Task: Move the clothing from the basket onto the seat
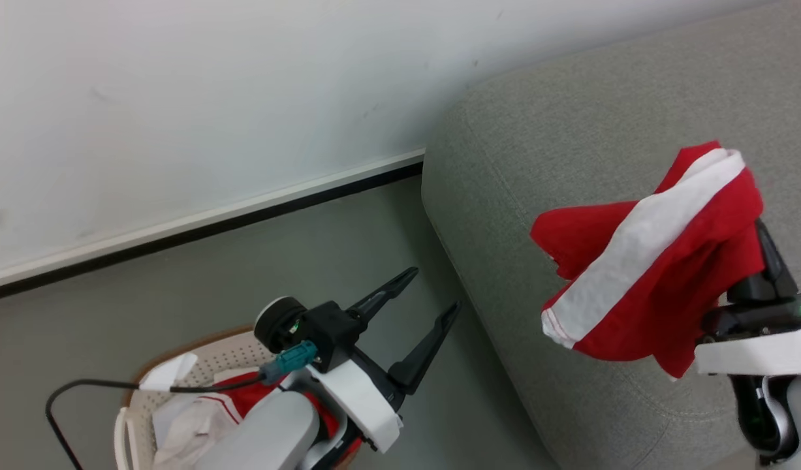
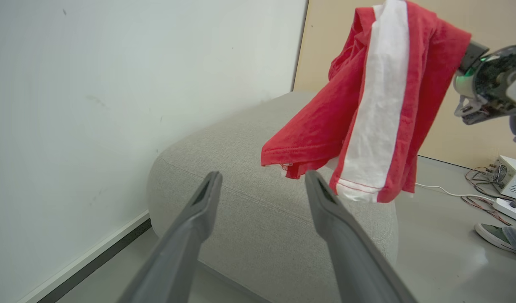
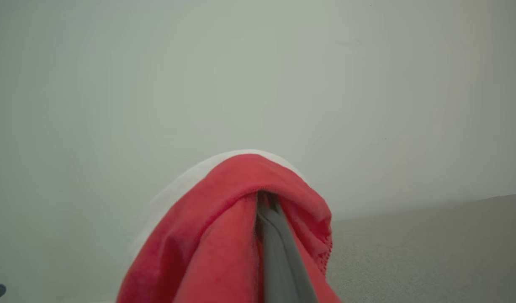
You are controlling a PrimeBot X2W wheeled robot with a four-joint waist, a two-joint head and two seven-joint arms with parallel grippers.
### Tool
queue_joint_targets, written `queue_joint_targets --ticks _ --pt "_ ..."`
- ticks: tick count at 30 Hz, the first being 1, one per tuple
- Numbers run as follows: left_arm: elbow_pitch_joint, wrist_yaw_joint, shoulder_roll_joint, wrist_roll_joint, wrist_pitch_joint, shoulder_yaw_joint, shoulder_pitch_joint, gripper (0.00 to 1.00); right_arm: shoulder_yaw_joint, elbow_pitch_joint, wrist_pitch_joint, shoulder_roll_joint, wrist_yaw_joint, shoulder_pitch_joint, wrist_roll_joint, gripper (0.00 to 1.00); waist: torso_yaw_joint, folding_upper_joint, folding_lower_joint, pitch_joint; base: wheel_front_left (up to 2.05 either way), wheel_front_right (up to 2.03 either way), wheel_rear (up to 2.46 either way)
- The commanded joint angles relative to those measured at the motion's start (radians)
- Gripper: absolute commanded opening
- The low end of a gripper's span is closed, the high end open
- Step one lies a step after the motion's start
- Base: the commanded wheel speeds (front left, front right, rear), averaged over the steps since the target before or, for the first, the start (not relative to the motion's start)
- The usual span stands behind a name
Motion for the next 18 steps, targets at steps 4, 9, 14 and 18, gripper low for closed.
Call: queue_joint_targets --ticks 4,9,14,18 --pt "-0.003 -0.014 0.009 0.026 0.0 0.003 -0.04 1.0 -0.038 0.049 0.0 -0.009 -0.002 -0.076 0.04 0.0 0.028 -0.0001 0.0 0.078 0.0 0.0 0.0" --pt "-0.014 -0.025 0.023 0.047 0.005 -0.004 -0.107 1.0 -0.089 0.103 0.0 -0.048 -0.002 -0.199 0.101 0.0 0.072 -0.0001 0.0 0.194 0.0 0.0 0.0" --pt "-0.046 -0.033 0.042 0.068 0.035 -0.015 -0.186 1.0 -0.104 0.165 0.0 -0.134 -0.002 -0.328 0.154 0.0 0.12 -0.0001 0.0 0.323 0.0 0.0 0.0" --pt "-0.075 -0.036 0.067 0.086 0.053 -0.023 -0.231 1.0 -0.117 0.24 0.0 -0.214 -0.002 -0.432 0.197 0.0 0.16 -0.0001 0.0 0.413 0.0 0.0 0.0"
